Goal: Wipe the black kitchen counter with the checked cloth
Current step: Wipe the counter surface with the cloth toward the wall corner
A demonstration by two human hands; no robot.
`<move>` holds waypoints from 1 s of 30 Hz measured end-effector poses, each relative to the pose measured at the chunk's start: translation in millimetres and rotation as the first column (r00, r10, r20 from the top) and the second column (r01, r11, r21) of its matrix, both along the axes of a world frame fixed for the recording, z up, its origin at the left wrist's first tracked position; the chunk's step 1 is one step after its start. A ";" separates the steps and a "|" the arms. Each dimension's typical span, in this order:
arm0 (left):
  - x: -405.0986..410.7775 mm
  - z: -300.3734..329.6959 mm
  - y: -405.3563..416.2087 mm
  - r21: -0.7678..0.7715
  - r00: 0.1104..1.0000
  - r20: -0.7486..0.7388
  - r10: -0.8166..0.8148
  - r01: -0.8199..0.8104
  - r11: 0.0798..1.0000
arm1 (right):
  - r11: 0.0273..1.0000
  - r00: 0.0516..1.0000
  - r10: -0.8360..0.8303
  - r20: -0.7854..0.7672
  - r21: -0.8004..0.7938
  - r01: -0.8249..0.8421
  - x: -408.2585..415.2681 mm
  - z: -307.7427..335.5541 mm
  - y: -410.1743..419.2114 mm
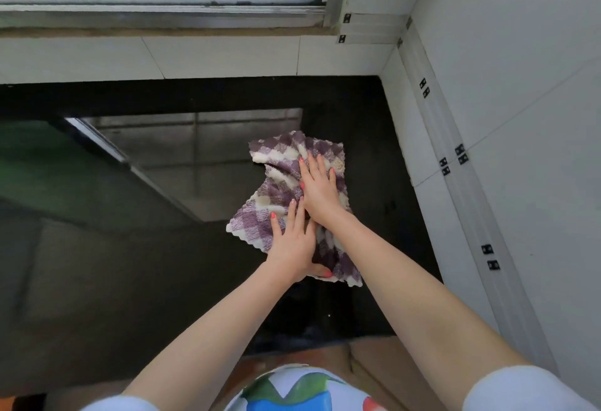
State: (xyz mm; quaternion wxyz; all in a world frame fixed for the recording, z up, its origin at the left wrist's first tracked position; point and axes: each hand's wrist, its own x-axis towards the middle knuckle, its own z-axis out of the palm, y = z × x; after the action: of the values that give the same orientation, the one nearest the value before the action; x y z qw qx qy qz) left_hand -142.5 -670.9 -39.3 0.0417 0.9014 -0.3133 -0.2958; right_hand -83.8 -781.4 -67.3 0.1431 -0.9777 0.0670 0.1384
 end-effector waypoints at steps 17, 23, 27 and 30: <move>-97.0 -1.2 -2.6 0.029 0.994 0.066 0.091 -0.093 0.995 | 0.975 0.979 0.201 0.025 0.092 -0.202 -87.4 0.7 7.1; -95.0 -2.5 -20.3 0.057 0.993 0.044 0.105 -0.108 0.993 | 0.968 0.975 0.216 0.043 0.122 -0.220 -83.2 -1.5 -3.4; -80.9 -1.9 -33.6 0.051 0.991 0.042 0.126 -0.128 0.991 | 0.965 0.972 0.231 0.041 0.116 -0.234 -65.1 -2.5 -15.4; -67.0 -3.4 -45.1 0.042 0.988 0.057 0.142 -0.144 0.989 | 0.963 0.969 0.242 0.041 0.116 -0.245 -48.5 -3.7 -25.9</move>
State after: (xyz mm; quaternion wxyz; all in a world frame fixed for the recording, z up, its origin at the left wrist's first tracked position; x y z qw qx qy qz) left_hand -209.6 -716.0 -42.6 0.0336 0.9299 -0.2419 -0.2749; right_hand -132.3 -807.3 -70.9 0.1844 -0.9699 -0.0641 0.1457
